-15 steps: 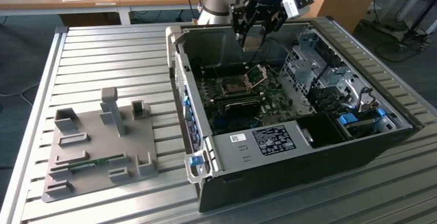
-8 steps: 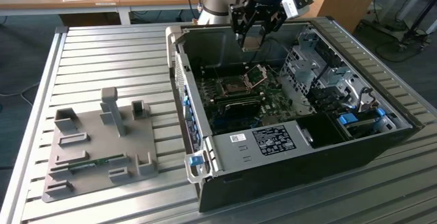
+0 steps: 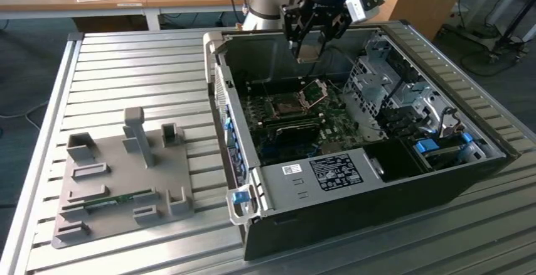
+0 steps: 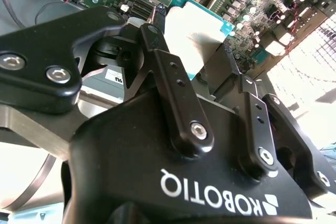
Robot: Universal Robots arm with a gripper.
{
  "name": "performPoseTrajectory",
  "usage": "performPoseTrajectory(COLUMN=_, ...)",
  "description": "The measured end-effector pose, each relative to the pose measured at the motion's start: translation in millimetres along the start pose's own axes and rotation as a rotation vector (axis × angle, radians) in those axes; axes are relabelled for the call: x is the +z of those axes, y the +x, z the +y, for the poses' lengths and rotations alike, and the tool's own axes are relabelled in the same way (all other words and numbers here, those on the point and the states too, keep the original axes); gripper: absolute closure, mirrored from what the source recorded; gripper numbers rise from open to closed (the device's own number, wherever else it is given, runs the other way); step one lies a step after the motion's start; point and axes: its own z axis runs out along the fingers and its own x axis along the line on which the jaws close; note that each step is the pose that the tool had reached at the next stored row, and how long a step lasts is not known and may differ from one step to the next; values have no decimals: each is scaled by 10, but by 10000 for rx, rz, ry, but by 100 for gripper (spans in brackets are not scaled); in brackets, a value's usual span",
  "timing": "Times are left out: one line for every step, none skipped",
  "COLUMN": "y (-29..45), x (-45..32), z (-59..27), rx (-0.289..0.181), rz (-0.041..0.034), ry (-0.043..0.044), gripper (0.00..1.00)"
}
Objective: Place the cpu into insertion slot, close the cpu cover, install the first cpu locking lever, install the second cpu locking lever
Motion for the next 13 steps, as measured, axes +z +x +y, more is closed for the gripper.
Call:
performPoseTrajectory(y=0, x=-3, z=0, rx=0, rz=0, ry=1, gripper=46)
performPoseTrajectory(y=0, x=-7, z=1, rx=0, rz=1, ry=1, gripper=46)
performPoseTrajectory(y=0, x=-8, z=1, rx=0, rz=0, ry=-1, gripper=46)
performPoseTrajectory(y=0, x=-8, z=1, rx=0, rz=0, ry=-1, gripper=46)
performPoseTrajectory(y=0, x=-10, z=1, rx=0, rz=0, ry=1, gripper=46)
performPoseTrajectory(y=0, x=-10, z=1, rx=0, rz=0, ry=0, gripper=46)
performPoseTrajectory(y=0, x=-10, z=1, rx=0, rz=0, ry=0, gripper=46)
performPoseTrajectory(y=2, x=-9, z=1, rx=1, rz=1, ry=3, gripper=46)
performPoseTrajectory(y=7, x=-6, z=1, rx=2, rz=0, ry=3, gripper=46)
performPoseTrajectory(y=14, x=-2, z=1, rx=0, rz=-3, ry=2, gripper=46)
performPoseTrajectory(y=21, x=2, z=0, rx=0, rz=-4, ry=1, gripper=46)
performPoseTrajectory(y=25, x=3, z=0, rx=0, rz=-5, ry=3, gripper=46)
performPoseTrajectory(y=25, x=3, z=0, rx=0, rz=-4, ry=4, gripper=46)
